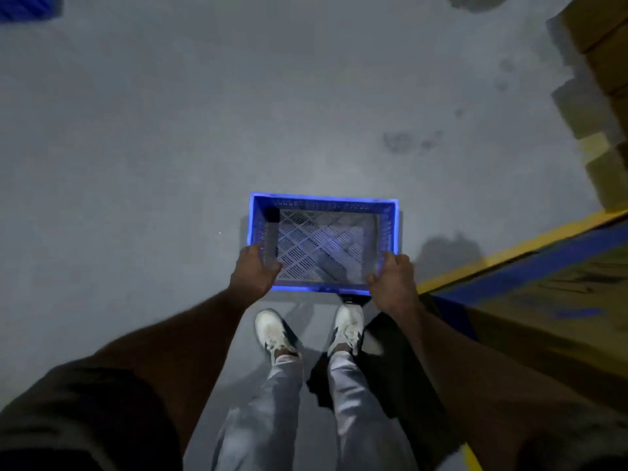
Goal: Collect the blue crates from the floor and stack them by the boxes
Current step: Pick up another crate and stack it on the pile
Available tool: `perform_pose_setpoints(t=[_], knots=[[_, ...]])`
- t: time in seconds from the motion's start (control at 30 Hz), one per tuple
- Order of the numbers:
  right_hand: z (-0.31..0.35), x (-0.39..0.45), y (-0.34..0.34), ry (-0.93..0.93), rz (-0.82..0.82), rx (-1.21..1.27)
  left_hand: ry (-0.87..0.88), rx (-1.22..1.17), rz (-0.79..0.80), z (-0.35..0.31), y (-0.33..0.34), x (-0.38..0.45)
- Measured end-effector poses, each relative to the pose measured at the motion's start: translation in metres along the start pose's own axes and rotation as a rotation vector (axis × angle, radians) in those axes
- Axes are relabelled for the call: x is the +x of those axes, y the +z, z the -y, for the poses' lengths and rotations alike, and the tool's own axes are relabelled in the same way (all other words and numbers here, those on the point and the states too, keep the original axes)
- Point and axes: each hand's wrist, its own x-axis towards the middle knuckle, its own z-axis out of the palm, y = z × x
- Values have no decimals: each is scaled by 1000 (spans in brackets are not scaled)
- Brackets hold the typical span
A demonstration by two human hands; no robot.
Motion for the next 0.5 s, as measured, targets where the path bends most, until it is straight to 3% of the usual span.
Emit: perform_pose_setpoints(t=[0.23,0.5], knots=[[-63,117,103,36,74,-46,-116,68,62,74,114,119],[-95,180,165,142,-30,-84,-79,383,-90,131,159,204]])
